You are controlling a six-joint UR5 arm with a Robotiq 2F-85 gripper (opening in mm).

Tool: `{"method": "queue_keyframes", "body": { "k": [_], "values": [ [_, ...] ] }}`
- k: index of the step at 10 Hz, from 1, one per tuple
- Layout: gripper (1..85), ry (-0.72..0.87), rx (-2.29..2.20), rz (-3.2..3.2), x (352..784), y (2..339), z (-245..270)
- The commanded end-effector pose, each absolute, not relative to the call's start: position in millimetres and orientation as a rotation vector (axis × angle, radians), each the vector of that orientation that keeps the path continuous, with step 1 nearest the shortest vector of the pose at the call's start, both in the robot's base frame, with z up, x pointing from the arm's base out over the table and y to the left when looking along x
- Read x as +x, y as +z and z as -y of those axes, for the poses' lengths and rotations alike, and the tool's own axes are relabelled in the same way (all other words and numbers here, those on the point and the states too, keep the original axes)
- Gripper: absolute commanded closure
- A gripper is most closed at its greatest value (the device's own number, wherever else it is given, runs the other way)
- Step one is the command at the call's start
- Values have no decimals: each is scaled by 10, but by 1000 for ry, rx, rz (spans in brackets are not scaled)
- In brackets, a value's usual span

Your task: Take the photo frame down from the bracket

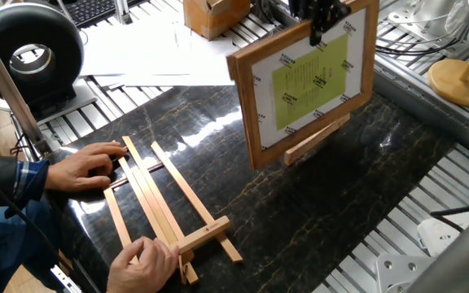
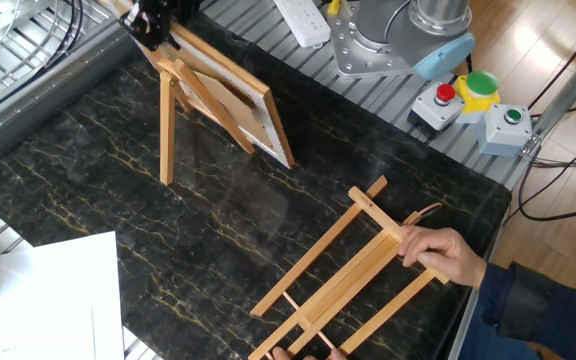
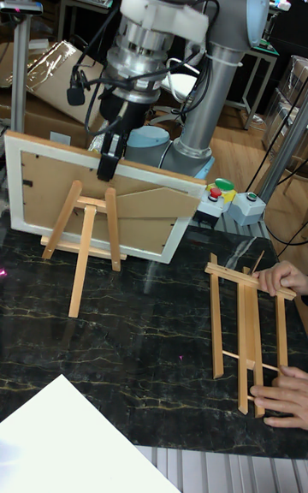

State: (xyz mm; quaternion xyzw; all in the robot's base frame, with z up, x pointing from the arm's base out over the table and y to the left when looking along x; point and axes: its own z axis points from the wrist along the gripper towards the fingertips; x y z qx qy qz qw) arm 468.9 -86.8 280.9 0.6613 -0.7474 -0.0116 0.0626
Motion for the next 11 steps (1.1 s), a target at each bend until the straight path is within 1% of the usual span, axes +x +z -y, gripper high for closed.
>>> {"method": "queue_keyframes", "body": {
  "k": [1,2,4,7,8,11],
  "values": [
    [843,-169,1764,2364,4496,3263,500],
    [843,-215,1658,2405,4443,3408,324],
    [843,-232,1477,2464,4432,3620,37],
    [843,-298,1256,2559,4447,3653,-431],
    [843,-292,1200,2578,4459,3641,-540],
    [843,-138,1098,2515,4486,3672,-508]
  ]
}}
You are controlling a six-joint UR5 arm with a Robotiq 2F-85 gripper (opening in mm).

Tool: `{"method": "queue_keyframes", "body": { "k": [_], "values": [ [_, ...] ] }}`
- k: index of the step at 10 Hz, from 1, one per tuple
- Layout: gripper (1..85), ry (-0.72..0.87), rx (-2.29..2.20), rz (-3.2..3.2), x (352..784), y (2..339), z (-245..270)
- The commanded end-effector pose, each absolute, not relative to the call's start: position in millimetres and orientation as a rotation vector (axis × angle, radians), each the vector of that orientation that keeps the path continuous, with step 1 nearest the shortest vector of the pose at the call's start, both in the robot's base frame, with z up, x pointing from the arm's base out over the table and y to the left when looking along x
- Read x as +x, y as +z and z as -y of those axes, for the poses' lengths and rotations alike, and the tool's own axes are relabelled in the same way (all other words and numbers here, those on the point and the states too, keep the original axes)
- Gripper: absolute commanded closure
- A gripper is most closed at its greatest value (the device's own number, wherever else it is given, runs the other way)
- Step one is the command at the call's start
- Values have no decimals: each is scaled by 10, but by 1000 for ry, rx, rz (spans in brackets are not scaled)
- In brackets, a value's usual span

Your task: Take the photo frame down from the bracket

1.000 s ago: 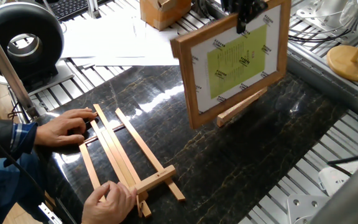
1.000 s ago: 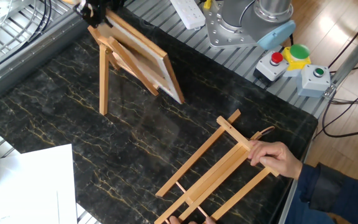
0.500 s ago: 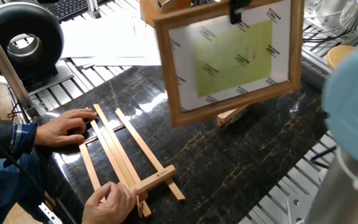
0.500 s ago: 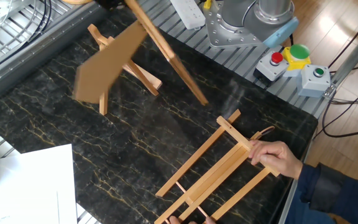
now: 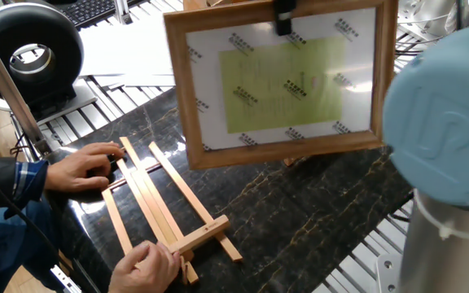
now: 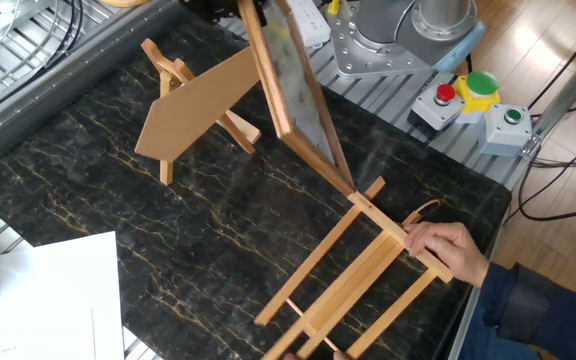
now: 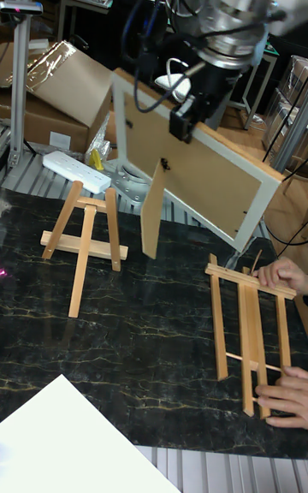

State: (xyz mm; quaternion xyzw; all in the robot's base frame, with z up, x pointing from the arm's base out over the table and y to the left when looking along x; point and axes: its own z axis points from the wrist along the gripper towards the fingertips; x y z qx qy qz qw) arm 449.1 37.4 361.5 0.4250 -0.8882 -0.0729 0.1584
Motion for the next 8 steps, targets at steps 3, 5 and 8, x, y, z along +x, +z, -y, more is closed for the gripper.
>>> {"method": "queue_keyframes", "body": {
  "k": [3,5,8],
  "values": [
    [843,69,1240,2365,4742,3642,-197],
    [843,58,1252,2365,4814,3554,-222],
    [843,-101,1299,2458,5010,3328,-597]
  ]
}}
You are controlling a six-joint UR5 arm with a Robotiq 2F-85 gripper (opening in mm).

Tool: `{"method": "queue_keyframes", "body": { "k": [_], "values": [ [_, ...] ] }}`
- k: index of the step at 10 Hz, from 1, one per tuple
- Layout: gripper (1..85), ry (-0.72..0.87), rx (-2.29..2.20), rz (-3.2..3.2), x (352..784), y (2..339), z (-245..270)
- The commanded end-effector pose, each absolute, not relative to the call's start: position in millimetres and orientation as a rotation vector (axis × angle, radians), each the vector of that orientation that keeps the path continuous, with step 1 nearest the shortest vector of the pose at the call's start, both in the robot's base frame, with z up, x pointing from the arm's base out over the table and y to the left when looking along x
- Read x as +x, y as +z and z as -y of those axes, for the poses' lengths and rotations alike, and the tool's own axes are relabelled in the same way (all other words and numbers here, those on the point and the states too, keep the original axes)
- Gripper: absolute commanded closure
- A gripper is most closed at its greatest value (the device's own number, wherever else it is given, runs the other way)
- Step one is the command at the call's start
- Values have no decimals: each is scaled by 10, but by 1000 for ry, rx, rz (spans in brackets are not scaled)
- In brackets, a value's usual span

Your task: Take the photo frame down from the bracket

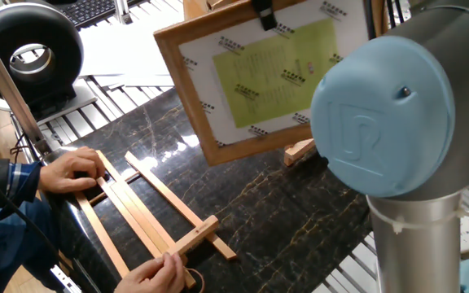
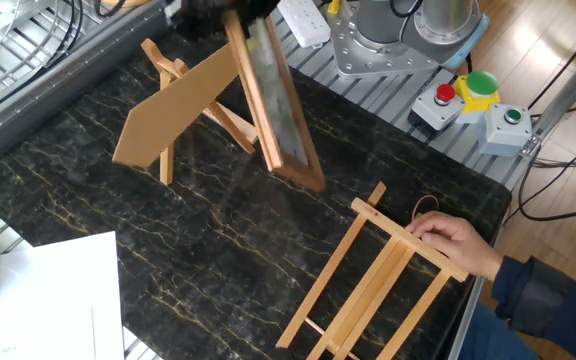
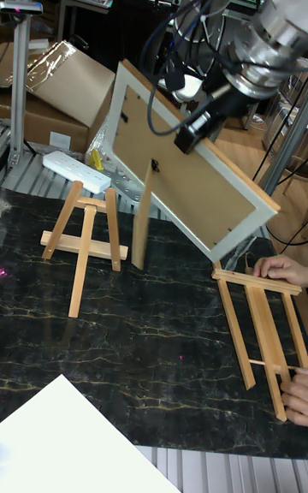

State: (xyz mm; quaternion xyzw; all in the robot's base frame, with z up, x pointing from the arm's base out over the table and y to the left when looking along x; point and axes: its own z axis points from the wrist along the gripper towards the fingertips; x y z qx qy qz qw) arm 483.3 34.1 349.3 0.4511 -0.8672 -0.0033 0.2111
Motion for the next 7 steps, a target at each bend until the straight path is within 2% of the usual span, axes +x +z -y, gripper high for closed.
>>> {"method": "queue_keyframes", "body": {
  "k": [1,3,7],
  "values": [
    [843,-170,1281,2515,5091,3258,-780],
    [843,-156,1273,2579,5282,3123,-853],
    [843,-256,1205,2711,5568,2874,-1297]
  ]
}}
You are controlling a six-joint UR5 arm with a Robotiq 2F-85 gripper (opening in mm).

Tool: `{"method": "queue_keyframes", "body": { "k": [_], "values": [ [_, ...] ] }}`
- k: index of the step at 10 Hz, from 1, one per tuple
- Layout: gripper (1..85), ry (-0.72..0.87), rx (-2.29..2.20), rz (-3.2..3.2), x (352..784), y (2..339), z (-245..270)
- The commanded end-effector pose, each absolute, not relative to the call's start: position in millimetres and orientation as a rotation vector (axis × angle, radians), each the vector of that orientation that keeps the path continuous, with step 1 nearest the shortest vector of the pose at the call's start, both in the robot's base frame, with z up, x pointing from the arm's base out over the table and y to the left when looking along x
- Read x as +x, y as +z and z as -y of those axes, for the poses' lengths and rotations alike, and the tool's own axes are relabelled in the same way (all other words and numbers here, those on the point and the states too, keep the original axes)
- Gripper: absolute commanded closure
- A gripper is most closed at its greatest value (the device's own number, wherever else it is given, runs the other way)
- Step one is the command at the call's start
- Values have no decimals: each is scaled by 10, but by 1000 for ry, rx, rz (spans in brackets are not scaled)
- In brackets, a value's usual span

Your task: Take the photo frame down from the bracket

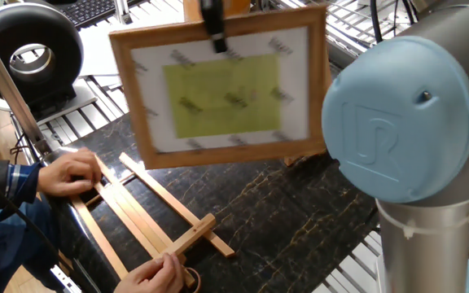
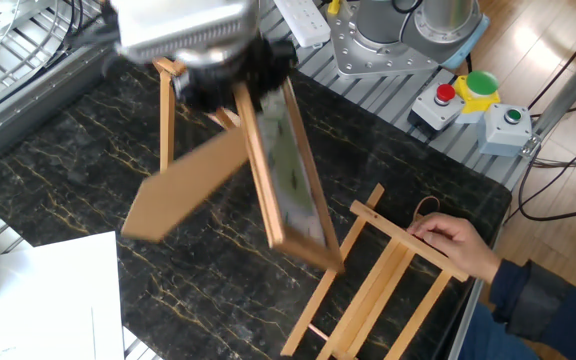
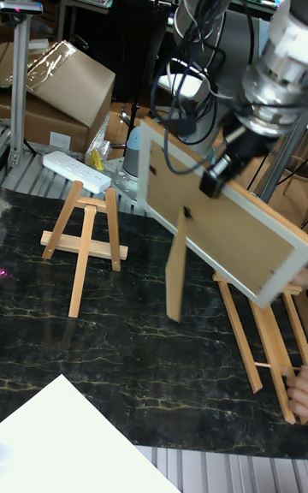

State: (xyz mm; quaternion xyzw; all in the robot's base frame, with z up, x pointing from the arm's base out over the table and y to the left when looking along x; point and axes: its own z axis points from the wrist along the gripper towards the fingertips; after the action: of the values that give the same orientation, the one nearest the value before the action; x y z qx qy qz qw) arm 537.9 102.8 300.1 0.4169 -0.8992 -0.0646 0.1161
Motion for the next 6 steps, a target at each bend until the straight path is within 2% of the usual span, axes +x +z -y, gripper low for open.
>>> {"method": "queue_keyframes", "body": {
  "k": [1,4,6],
  "values": [
    [843,-252,1233,2737,5672,2838,-1339],
    [843,-248,1294,2761,5862,2642,-1348],
    [843,-333,1299,2800,5980,2463,-1482]
  ]
}}
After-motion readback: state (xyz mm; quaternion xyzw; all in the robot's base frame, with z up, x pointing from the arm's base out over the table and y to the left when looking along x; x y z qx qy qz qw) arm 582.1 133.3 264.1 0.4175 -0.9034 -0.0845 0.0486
